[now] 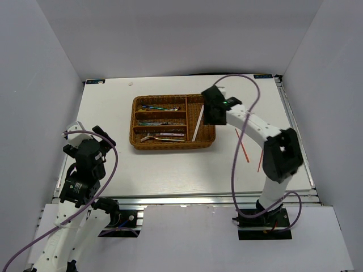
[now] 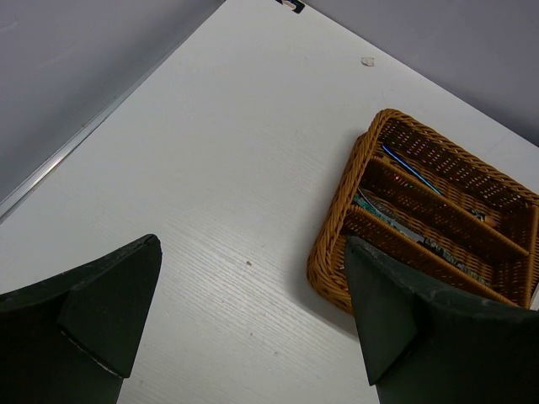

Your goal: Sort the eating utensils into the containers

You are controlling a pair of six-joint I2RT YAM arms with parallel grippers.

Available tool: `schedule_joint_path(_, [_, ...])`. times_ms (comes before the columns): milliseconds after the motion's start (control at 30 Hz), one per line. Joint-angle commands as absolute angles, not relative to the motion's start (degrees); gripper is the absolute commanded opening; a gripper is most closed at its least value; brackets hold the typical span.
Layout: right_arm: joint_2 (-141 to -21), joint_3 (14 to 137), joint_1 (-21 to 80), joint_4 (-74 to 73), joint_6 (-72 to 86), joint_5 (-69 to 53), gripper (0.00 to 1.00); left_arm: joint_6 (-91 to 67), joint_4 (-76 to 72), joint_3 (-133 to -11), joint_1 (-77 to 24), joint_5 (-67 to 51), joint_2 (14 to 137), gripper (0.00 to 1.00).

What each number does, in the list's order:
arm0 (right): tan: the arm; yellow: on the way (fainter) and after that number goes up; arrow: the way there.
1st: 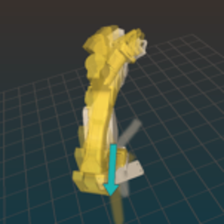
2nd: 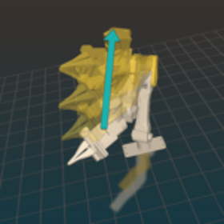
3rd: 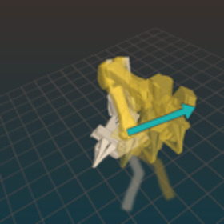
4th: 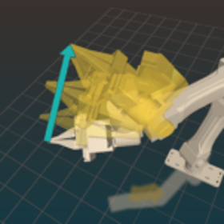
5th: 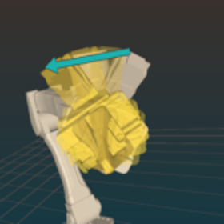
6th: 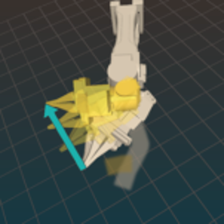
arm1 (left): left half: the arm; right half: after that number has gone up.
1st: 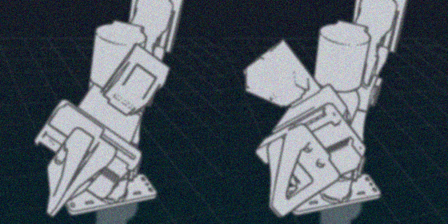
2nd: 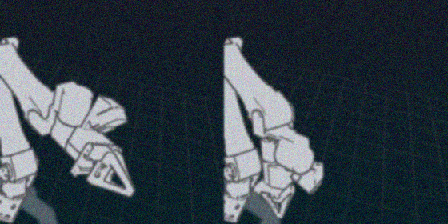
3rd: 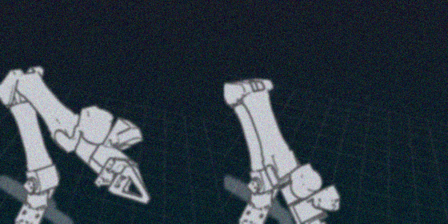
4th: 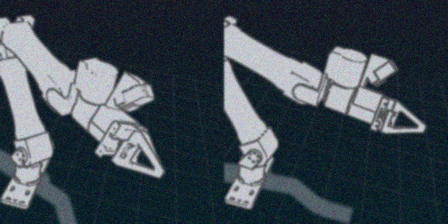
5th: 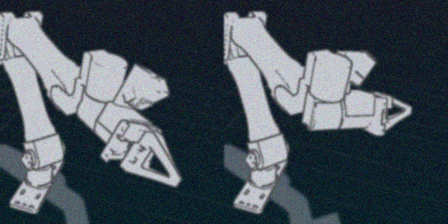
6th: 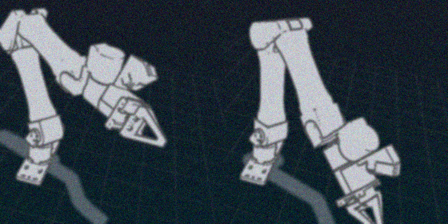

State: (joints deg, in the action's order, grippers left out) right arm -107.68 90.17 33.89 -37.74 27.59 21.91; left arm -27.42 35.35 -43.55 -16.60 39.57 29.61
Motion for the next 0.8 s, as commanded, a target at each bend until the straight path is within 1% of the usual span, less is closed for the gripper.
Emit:
schedule_joint_path(0, [-96.8,80.5,28.9,-32.5,22.6,21.7,0.56,-26.8,34.6,-43.2,-16.4,38.7,29.4,0.98])
schedule_joint_path(33, [-95.5,78.4,27.1,-32.3,21.5,20.1,0.56,-26.7,34.7,-43.2,-16.3,38.7,29.5,0.98])
schedule_joint_path(67, [-94.4,75.0,25.1,-32.6,21.2,15.6,0.56,-26.7,34.7,-43.2,-16.4,38.5,29.5,0.98])
schedule_joint_path(100, [-92.3,73.1,20.4,-32.3,20.9,12.2,0.56,-26.7,34.7,-43.2,-16.4,38.4,29.7,0.98])
schedule_joint_path(167, [-90.3,69.0,16.5,-31.2,19.4,4.3,0.56,-26.7,34.6,-43.2,-16.4,38.3,29.8,0.98])
schedule_joint_path(233, [-88.6,64.4,14.2,-30.1,18.7,5.3,0.56,-26.6,34.5,-43.2,-16.3,38.2,29.8,0.98])
schedule_joint_path(400, [-91.8,60.0,14.0,-34.2,16.9,13.4,0.55,-26.5,34.4,-43.2,-16.4,37.8,30.1,0.98])
schedule_joint_path(533, [-91.1,54.3,13.8,-32.8,17.4,17.6,0.53,-26.5,34.3,-43.2,-16.4,37.7,30.2,0.98])
schedule_joint_path(633, [-91.3,51.9,13.6,-32.3,17.8,18.1,0.53,-26.5,34.4,-43.2,-16.4,37.4,30.6,0.98])
schedule_joint_path(767, [-93.6,51.2,13.6,-31.2,17.9,14.8,0.50,-26.5,34.5,-43.2,-16.4,37.4,30.4,0.98])
